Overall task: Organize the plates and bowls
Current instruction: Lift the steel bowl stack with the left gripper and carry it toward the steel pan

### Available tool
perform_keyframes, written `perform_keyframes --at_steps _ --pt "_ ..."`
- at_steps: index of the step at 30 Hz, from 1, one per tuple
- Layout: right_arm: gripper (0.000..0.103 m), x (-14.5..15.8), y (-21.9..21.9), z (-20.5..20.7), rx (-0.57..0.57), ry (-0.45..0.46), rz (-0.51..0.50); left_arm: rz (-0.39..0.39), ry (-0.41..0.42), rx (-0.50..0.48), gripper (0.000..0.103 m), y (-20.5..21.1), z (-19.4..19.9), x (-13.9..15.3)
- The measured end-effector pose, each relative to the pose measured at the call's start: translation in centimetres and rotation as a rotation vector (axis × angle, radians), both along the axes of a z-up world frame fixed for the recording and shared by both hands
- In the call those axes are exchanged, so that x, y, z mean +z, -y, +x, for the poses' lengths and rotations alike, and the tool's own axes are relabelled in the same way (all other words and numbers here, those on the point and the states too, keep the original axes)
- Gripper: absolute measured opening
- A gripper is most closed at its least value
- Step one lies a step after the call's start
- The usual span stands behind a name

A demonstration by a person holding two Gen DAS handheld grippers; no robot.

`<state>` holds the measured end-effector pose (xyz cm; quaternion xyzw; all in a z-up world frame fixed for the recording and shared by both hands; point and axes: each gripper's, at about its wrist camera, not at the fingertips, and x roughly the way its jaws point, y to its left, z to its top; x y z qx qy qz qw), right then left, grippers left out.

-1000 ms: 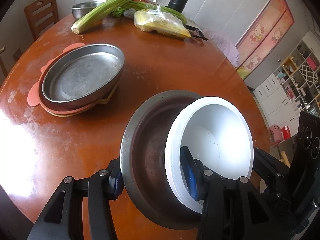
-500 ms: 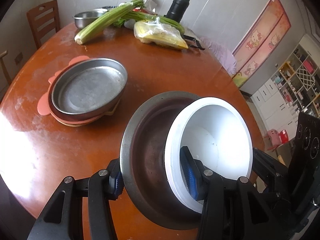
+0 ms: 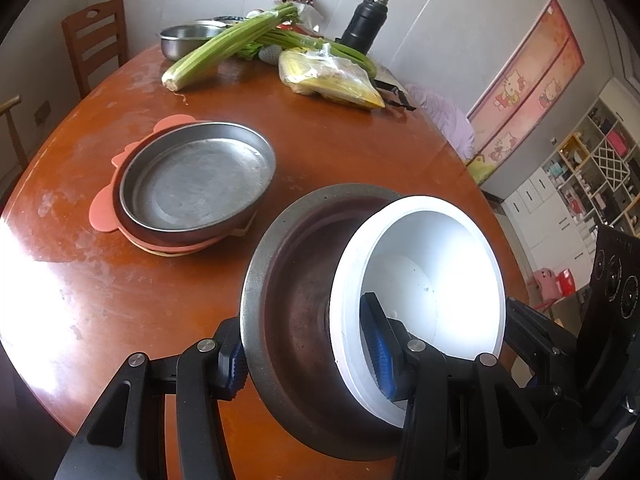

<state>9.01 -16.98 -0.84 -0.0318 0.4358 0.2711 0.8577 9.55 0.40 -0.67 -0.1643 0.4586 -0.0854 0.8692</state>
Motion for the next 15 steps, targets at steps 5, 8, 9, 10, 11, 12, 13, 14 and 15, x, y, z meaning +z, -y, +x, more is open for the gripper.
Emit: perform_keyframes --at_steps 5,8,9,10,11,12,13,14,15 --pt "0.068 0.0 -0.8 0.2 0.011 -0.002 0.0 0.008 0.007 0.024 0.051 -0.8 0.1 0.1" --pt "0.068 0.2 -1.2 0.2 0.018 0.001 0.003 -0.005 0.009 0.029 0.051 -1.3 0.1 0.2" --pt "0.068 0.2 -1.3 0.3 0.019 0.0 0.004 -0.006 0.011 0.032 0.051 -1.4 0.1 0.2" --pt "0.068 0.3 -1.5 0.3 0.021 0.001 0.004 -0.006 0.015 0.035 0.051 -1.6 0.0 0.3" --pt "0.068 0.3 -1.7 0.3 0.024 0.004 0.002 -0.007 0.017 0.036 0.051 -1.8 0.1 0.3" --pt "0.068 0.3 -1.8 0.3 0.026 0.006 -0.001 -0.011 0.017 0.038 0.051 -1.9 0.1 0.3" --pt "0.068 0.3 -2.0 0.4 0.028 0.007 -0.002 -0.016 0.019 0.041 0.051 -2.2 0.1 0.3" --pt "0.068 0.4 -2.2 0.5 0.03 0.007 -0.002 -0.016 0.02 0.042 0.051 -2.3 0.1 0.3" --pt "0.068 0.4 -2.3 0.6 0.032 0.007 -0.001 -0.018 0.02 0.045 0.051 -2.5 0.1 0.3"
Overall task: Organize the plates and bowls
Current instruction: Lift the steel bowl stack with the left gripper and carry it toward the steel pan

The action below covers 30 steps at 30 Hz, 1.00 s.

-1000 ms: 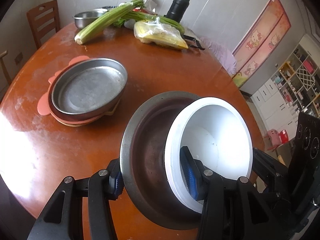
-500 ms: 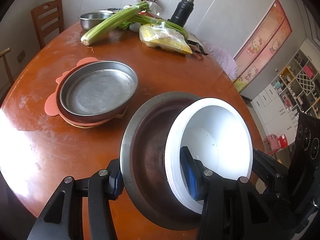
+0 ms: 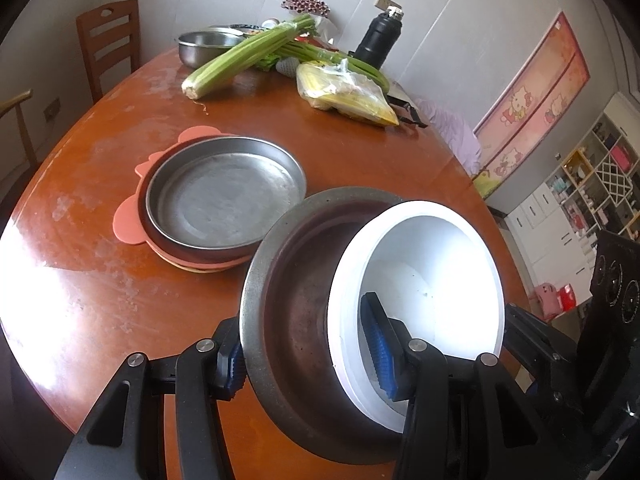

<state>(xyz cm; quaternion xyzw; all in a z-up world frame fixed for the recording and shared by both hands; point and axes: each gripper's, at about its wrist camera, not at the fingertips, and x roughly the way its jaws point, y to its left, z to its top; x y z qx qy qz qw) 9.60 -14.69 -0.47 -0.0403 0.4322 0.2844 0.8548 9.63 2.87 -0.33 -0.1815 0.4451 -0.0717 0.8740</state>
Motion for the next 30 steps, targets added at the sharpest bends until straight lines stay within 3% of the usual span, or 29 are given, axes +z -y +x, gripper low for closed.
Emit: perform_keyframes --at_steps 30 --pt "0.068 -0.4 -5.8 2.9 0.06 -0.011 -0.003 0.005 -0.001 0.072 0.051 -5.2 2.0 -0.3"
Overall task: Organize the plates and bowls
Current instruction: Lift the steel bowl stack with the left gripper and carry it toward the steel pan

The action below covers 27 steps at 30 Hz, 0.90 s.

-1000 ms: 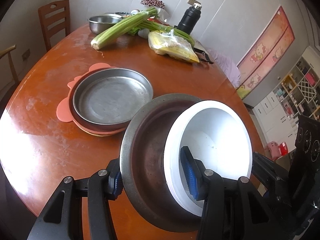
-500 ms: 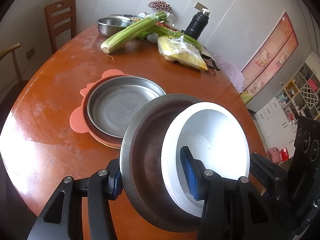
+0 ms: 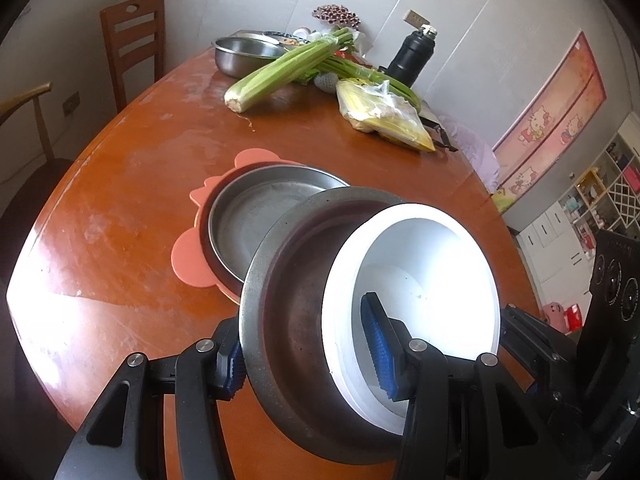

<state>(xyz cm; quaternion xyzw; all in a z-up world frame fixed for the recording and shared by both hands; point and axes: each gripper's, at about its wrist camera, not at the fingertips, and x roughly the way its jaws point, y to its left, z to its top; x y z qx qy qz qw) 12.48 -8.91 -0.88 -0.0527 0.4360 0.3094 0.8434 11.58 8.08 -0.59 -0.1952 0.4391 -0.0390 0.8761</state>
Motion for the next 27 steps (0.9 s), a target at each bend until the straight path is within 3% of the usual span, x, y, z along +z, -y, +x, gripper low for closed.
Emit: perform_keyframes --at_steps 27 --pt "0.068 2.0 -2.4 2.8 -0.008 0.034 0.007 0.025 0.036 -0.01 0.052 -2.2 3.4 2.1"
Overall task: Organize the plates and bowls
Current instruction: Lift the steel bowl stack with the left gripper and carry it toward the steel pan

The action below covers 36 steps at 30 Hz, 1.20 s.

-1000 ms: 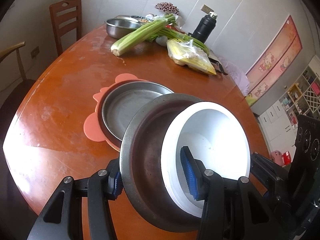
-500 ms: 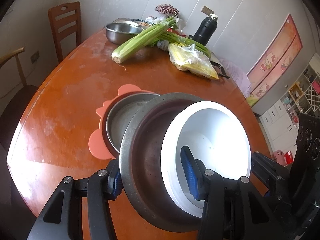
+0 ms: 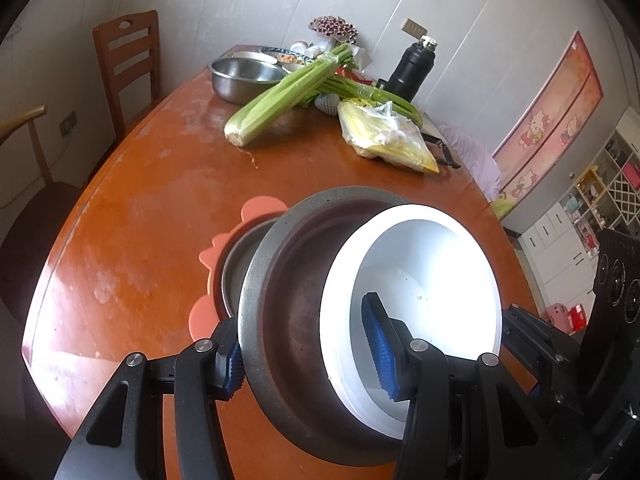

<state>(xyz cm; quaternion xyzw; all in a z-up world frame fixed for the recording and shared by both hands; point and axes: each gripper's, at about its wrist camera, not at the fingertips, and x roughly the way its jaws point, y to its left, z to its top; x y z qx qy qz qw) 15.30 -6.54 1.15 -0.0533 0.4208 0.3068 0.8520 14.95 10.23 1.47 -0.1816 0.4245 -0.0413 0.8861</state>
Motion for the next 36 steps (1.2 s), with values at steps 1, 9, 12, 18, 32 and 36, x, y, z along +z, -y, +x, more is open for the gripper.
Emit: perform_keyframes --at_steps 1,9,12,18,32,36 --pt "0.068 0.1 -0.1 0.1 0.0 0.003 0.0 0.003 0.001 0.002 0.052 -0.1 0.2 0.1" --pt "0.068 0.4 -1.3 1.3 0.01 0.011 -0.004 0.007 0.009 0.011 0.052 -1.2 1.4 0.5" --pt "0.068 0.3 -1.7 1.8 0.011 0.012 -0.008 0.001 0.006 0.014 0.052 -1.5 1.9 0.3" --pt "0.068 -0.2 -2.3 2.7 0.007 0.004 -0.016 0.002 -0.009 0.016 0.052 -1.9 2.9 -0.7" --pt "0.068 -2.6 -3.0 4.2 0.002 -0.046 -0.042 -0.025 -0.061 0.006 0.052 -2.4 4.8 -3.7" --pt "0.068 -2.9 -3.0 4.4 0.004 -0.054 -0.044 -0.028 -0.065 0.009 0.052 -2.3 5.0 -4.1"
